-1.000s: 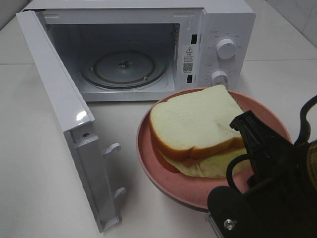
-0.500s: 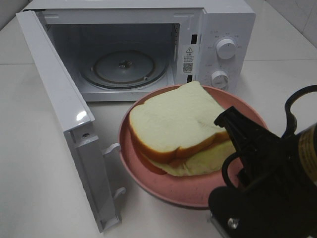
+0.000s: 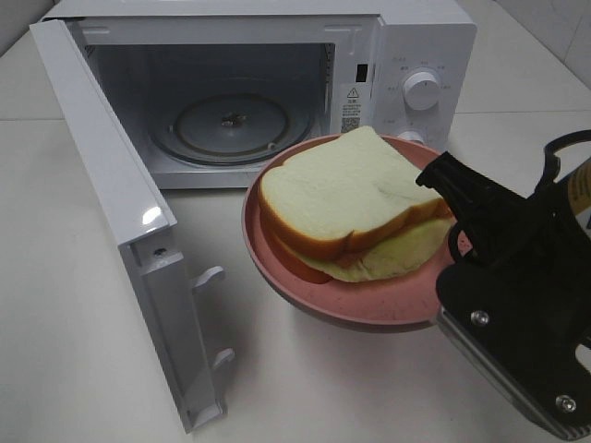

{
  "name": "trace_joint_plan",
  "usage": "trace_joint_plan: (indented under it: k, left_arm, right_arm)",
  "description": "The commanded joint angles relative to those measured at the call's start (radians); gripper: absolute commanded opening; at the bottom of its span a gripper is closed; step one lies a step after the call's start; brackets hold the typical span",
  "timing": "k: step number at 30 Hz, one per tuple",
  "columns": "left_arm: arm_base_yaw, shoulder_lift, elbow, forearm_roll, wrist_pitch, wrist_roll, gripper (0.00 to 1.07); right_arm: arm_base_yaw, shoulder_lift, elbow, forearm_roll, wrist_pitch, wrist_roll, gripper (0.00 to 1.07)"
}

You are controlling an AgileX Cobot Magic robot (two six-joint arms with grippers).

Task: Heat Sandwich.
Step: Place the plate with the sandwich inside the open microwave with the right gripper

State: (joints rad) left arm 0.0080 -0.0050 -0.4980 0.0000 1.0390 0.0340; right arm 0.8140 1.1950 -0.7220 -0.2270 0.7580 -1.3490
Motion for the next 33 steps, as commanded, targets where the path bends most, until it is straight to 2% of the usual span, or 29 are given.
trace_joint_plan:
  k: [1,19,33]
  left_arm:
    - [0.000,0.001,0.003,-0.006,-0.004,0.001,1.06]
    - [0.000,0.001,0.003,-0.006,-0.004,0.001,1.06]
    - [0.000,0.001,0.003,-0.006,-0.004,0.001,1.06]
  right_arm:
    - [-0.036,-0.005,0.001,0.020,-0.032,-0.074,0.03]
    - [-0.045,0.071,-0.004,0.033,-0.110,-0.088,0.03]
    - [-0.045,0.242,-0.147,0.053,-0.132,-0.088,0.03]
